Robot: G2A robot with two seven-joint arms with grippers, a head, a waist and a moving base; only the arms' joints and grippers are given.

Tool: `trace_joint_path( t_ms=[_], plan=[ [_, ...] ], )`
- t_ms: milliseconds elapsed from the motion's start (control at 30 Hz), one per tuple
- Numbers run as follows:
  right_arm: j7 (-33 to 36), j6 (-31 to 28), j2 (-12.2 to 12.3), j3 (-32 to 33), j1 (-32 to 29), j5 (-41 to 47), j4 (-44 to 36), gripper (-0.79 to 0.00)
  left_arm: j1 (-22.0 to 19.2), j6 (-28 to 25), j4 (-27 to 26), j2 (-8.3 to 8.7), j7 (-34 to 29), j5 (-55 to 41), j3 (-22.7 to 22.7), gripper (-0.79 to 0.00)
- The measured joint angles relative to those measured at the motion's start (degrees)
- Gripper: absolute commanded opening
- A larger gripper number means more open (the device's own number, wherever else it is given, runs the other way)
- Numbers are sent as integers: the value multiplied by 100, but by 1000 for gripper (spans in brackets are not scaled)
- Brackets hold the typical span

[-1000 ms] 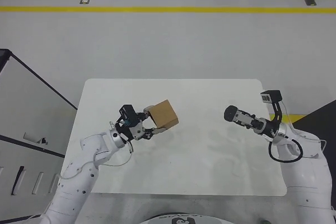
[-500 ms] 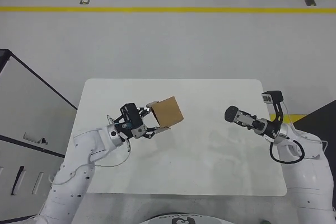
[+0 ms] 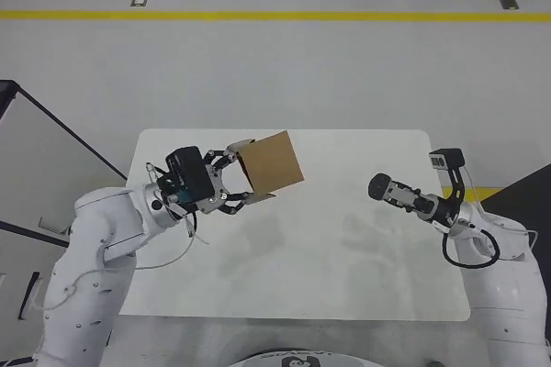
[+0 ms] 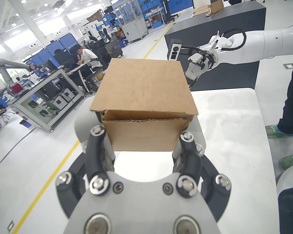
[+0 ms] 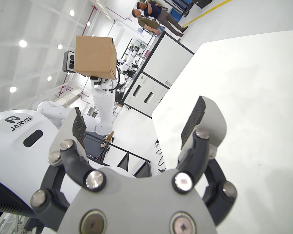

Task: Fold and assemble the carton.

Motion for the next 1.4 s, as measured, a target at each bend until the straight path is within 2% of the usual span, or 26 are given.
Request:
trace_joint_path(
  t_ms=[233,333,667,767,1167,1300,1400],
  plan=[
    [0,0,0,0,0,0,0,0,-12,20,-41,-1,31,-17,14,-785],
    [0,0,0,0,0,0,0,0,-195,-69,-244,16,25,74,26,-785],
    [0,0,0,0,0,0,0,0,-1557,-588,-257,76,-547,-824,288,-785],
    [0,0,0,0,0,0,0,0,-1798,-569,-202,98,-795,-1265,338,-785],
    [0,0,0,0,0,0,0,0,-1777,-502,-207,99,-776,-1331,357,-785],
    [0,0,0,0,0,0,0,0,-1818,-397,-140,93,-545,-1632,482,-785],
    [0,0,0,0,0,0,0,0,-1927,-351,-30,102,-653,-2061,626,-785]
  ],
)
